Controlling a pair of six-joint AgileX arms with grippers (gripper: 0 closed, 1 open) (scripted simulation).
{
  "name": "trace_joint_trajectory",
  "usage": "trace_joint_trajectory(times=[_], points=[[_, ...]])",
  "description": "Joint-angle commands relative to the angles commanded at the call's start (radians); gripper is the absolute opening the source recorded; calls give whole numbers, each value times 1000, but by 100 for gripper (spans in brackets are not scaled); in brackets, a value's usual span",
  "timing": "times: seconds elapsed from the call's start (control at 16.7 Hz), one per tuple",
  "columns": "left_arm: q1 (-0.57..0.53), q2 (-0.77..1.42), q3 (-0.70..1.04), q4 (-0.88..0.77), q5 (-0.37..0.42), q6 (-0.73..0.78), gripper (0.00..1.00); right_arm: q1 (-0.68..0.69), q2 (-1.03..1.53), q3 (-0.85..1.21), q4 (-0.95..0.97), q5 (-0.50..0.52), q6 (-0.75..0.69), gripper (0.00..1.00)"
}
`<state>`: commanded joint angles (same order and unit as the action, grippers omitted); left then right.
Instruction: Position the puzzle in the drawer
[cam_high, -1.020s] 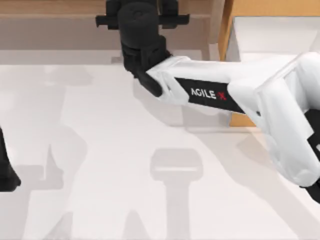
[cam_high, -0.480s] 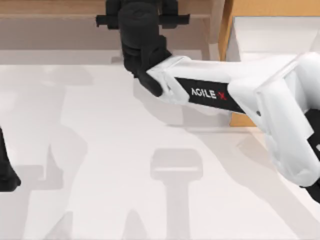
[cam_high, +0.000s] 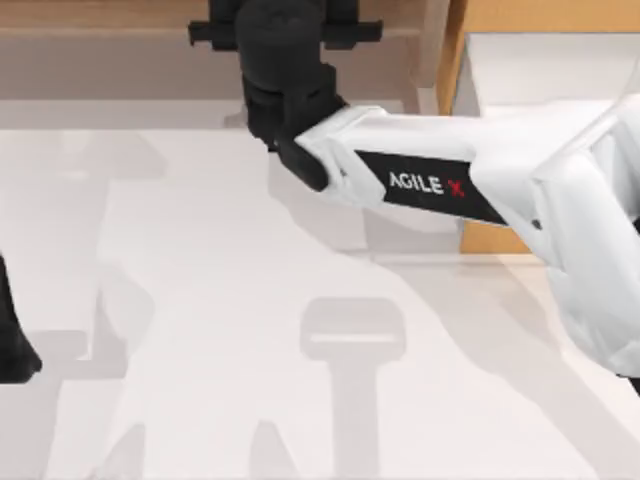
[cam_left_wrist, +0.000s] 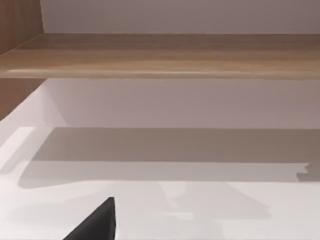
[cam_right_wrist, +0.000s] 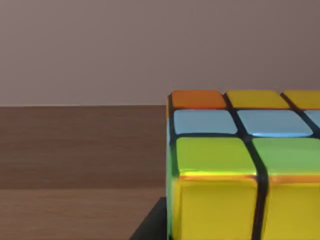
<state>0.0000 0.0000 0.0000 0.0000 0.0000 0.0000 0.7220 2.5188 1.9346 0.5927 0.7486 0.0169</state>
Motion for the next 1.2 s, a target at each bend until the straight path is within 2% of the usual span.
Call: trace_joint_trajectory(times=[0.6,0.84,1.2], points=[[0,0,0,0,0,0,100,0,-43,-22,-62,-6,2,0],[0,0,0,0,0,0,100,-1,-125,-8,-269,-78,11,0],[0,0,0,0,0,0,100,-20,-285,25,-762,-253,34,0]])
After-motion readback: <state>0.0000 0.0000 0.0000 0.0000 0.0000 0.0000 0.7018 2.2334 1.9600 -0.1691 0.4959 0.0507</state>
